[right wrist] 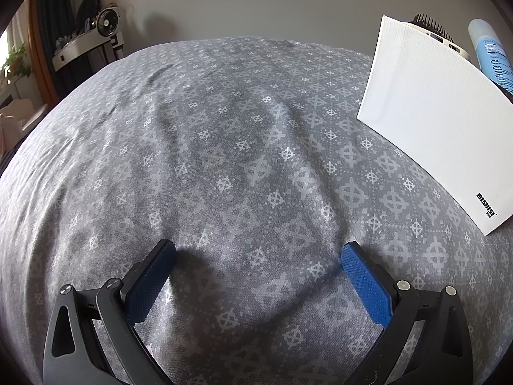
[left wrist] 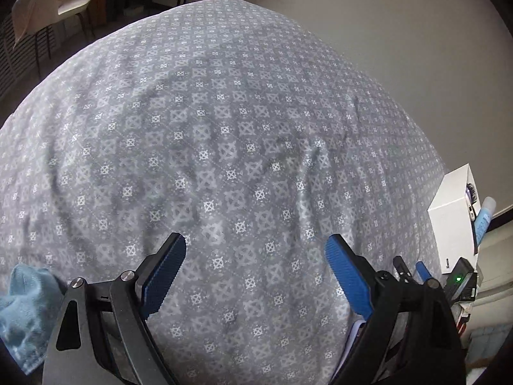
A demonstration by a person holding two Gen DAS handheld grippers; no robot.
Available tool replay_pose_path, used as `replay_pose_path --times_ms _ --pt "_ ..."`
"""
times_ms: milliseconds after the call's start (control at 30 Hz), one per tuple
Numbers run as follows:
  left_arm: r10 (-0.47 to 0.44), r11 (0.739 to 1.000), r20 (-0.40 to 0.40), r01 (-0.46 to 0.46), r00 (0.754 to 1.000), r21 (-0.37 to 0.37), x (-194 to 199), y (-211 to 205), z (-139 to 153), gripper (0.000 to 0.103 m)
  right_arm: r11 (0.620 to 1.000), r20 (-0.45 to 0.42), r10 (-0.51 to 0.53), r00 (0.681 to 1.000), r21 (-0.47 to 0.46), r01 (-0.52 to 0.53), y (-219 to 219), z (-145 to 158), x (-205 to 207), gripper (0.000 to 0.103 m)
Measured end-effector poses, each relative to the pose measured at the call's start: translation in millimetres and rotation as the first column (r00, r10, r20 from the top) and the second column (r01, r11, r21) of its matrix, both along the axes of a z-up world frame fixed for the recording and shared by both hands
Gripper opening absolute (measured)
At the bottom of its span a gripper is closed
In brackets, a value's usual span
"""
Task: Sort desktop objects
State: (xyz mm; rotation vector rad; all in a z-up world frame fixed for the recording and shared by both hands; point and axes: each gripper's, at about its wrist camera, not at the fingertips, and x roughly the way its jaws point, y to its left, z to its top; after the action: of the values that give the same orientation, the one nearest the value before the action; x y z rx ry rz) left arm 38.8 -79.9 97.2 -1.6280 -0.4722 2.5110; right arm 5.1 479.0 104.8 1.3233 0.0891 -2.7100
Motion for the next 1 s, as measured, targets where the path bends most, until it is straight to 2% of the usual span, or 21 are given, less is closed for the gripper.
replay_pose_path --times_ms 100,233,300,400,500,600,767,833,900,933,967,1000 --pt "-0.025 1.000 0.001 0.025 1.000 -0.001 0 16 -8 0.090 1.000 0.000 0.000 1.000 0.000 0.000 0 0 0 0.103" --pt "-0.096 0.990 -0.029 0.092 0.995 -0.111 -1 47 -21 0.090 1.000 0.000 0.001 1.000 0.000 -0.001 0 0 0 0.103" --pt "-0.112 0.986 -0.031 0.107 0.993 -0.130 -4 57 -26 0.090 1.000 0.000 0.001 1.000 0.000 -0.001 0 0 0 0.103" --pt "-0.097 0.986 -0.040 0.091 0.994 -0.140 -7 61 -29 0.090 1.000 0.000 0.001 1.000 0.000 -0.001 0 0 0 0.103" --pt "-0.064 0.992 -0.027 0.061 0.998 -0.113 -6 60 -38 0.090 1.000 0.000 0.002 1.000 0.000 -0.002 0 0 0 0.103" --pt "-0.062 0.985 -0.023 0.057 0.998 -0.164 -6 64 -49 0.090 1.000 0.000 0.002 1.000 0.000 -0.002 1 0 -1 0.103" --pt "-0.063 0.981 -0.112 0.041 0.992 -0.191 -2 70 -46 0.090 1.000 0.000 0.003 1.000 0.000 -0.003 0 0 0 0.103" --pt "-0.071 0.979 -0.128 0.045 0.989 -0.197 -3 71 -51 0.103 1.000 0.000 0.003 1.000 0.000 -0.003 1 0 -1 0.103" --pt "-0.089 0.962 -0.162 0.043 0.983 -0.268 0 76 -66 0.103 1.000 0.000 0.003 1.000 0.000 -0.003 0 0 -1 0.103" --pt "-0.118 0.948 -0.204 0.049 0.972 -0.315 5 80 -71 0.103 1.000 0.000 0.003 1.000 0.000 -0.003 1 0 -1 0.103" --pt "-0.129 0.940 -0.242 0.041 0.962 -0.339 11 83 -73 0.103 1.000 0.000 0.003 1.000 0.000 -0.003 1 0 -1 0.103" --pt "-0.129 0.939 -0.240 0.041 0.962 -0.342 11 83 -73 0.103 1.000 0.000 0.004 1.000 0.000 -0.004 0 0 -1 0.103"
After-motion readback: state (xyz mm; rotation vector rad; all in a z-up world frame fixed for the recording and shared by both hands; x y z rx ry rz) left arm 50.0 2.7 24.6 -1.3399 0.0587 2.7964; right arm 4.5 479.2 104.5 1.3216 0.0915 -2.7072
